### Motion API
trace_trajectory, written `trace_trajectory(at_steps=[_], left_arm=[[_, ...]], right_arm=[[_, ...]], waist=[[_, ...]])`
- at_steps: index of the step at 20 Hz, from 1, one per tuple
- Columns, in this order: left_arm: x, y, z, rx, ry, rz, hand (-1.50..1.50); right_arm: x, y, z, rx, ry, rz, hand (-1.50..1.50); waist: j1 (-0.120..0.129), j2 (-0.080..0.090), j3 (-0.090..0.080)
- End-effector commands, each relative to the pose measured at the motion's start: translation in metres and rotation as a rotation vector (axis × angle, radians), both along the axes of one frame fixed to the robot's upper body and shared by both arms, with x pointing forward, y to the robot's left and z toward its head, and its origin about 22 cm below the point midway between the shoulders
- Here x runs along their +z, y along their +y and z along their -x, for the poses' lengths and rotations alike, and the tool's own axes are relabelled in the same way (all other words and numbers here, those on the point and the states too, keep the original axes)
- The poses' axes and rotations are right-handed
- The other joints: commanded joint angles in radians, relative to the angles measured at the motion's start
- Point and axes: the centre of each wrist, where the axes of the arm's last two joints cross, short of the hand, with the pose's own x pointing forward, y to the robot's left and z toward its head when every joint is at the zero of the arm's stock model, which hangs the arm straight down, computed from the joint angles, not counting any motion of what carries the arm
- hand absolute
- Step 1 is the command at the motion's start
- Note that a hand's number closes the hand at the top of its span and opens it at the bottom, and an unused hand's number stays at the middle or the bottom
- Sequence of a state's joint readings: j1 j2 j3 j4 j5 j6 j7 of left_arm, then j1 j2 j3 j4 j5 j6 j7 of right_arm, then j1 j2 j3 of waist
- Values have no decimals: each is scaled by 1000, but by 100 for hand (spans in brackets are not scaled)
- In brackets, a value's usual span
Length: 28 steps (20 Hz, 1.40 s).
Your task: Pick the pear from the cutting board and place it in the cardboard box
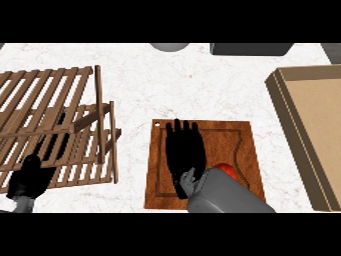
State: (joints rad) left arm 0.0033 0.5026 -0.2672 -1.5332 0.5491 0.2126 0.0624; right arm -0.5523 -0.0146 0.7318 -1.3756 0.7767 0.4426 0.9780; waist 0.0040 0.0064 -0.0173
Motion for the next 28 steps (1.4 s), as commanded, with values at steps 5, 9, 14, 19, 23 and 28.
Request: trace_trajectory(at_steps=[5,9,14,19,23,28], left_arm=[[33,15,-3,52,-109,-29,0],[49,24,-20,62,-118,-42,0],[25,25,-11,50,-115,-48,0],[35,31,-3,54,-104,-45,0],[40,36,-17,59,-123,-39,0],[27,12,-9,59,-101,-41,0]], right_arm=[[-2,2,4,-61,11,62,-150],[-13,-3,-4,-62,27,56,-150],[-13,1,-9,3,-64,16,150],[-20,-9,-11,28,-56,47,150],[-19,-1,-5,65,-85,25,150],[-15,-73,-61,-278,-99,-65,150]], waist=[[7,-11,18],[3,-9,18],[8,-6,17],[11,-8,18],[2,-7,17],[-1,-3,19]])
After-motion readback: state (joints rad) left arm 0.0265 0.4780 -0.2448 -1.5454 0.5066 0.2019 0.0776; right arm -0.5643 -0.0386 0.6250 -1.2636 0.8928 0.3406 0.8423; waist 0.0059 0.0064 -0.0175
